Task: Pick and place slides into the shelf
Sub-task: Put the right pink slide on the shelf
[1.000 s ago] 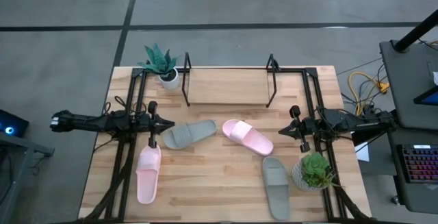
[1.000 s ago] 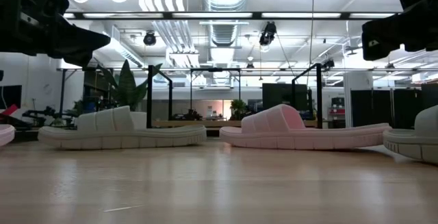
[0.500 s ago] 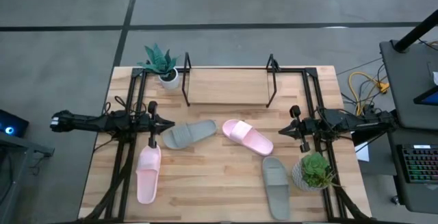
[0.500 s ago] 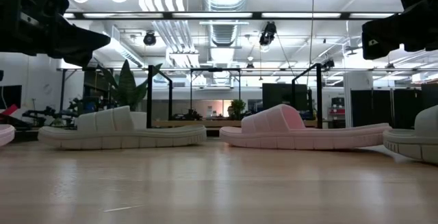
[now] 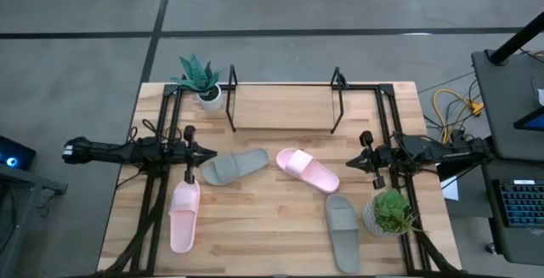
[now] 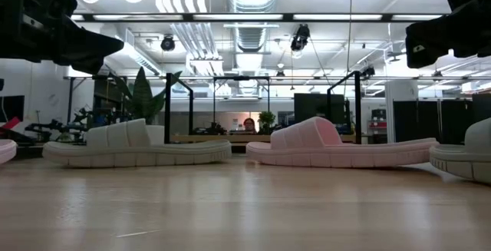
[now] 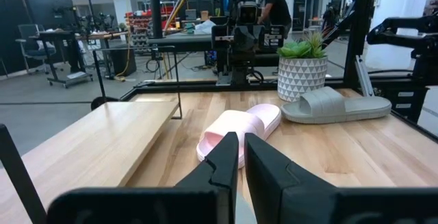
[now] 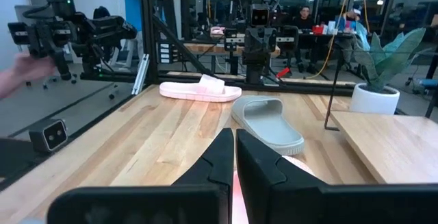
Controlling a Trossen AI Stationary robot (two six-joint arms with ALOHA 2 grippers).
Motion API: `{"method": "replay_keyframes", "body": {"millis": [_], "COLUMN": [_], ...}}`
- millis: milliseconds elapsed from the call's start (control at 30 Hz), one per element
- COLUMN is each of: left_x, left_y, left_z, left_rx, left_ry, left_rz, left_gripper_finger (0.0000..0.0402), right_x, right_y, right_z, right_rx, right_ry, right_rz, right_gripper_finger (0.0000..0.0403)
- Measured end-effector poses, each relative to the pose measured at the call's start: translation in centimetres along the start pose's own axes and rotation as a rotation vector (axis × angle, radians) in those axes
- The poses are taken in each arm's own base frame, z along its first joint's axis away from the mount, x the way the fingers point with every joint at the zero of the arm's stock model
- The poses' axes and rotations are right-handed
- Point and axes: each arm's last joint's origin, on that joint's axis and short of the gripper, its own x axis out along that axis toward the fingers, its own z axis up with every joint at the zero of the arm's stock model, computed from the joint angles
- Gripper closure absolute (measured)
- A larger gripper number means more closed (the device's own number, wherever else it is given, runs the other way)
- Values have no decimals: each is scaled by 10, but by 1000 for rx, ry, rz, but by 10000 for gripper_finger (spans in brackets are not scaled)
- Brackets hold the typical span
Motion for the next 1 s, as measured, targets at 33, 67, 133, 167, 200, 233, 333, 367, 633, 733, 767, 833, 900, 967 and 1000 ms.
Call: {"method": "replay_keyframes", "body": {"millis": [33, 67, 133, 167, 200, 233, 333, 367, 633, 733, 767, 833, 900, 967, 1000], "left_x": [0, 0, 0, 0, 0, 0, 0, 0, -2, -3, -3, -3, -4, -4, -3], "left_y": [0, 0, 0, 0, 0, 0, 0, 0, 5, 5, 5, 5, 7, 8, 8], "left_z": [0, 0, 0, 0, 1, 1, 2, 2, 20, 23, 23, 25, 27, 27, 28], "left_rx": [15, 27, 30, 29, 29, 27, 22, 22, 129, 189, 214, 252, 243, 237, 236], "left_ry": [-1, -1, -1, -2, -5, -12, -22, -23, -192, -217, -221, -231, -243, -240, -236], "left_rz": [0, 0, 0, 0, 0, 0, 1, 1, 129, 140, 145, 157, 201, 235, 240], "left_gripper_finger": [389, 389, 389, 389, 389, 389, 389, 389, 389, 389, 389, 389, 383, 369, 358], "right_x": [0, 0, 0, 0, 0, 0, 0, 0, -1, -1, 0, 1, 5, 10, 14], "right_y": [0, 0, 0, 0, 0, 0, -1, -1, -11, -11, -12, -12, -13, -13, -13], "right_z": [0, 1, 1, 1, 1, 2, 5, 6, 13, 20, 24, 30, 36, 42, 46], "right_rx": [-6, -11, -14, -14, -16, -23, -30, -14, -66, -99, -107, -132, -171, -218, -248], "right_ry": [-5, -9, -12, -13, -14, -19, -51, -60, -69, -66, -67, -50, -19, 23, 45], "right_rz": [0, 0, 0, 0, 0, -1, -20, -38, -382, -391, -393, -398, -400, -396, -393], "right_gripper_finger": [394, 394, 394, 394, 394, 394, 394, 394, 349, 320, 309, 285, 258, 233, 221]}}
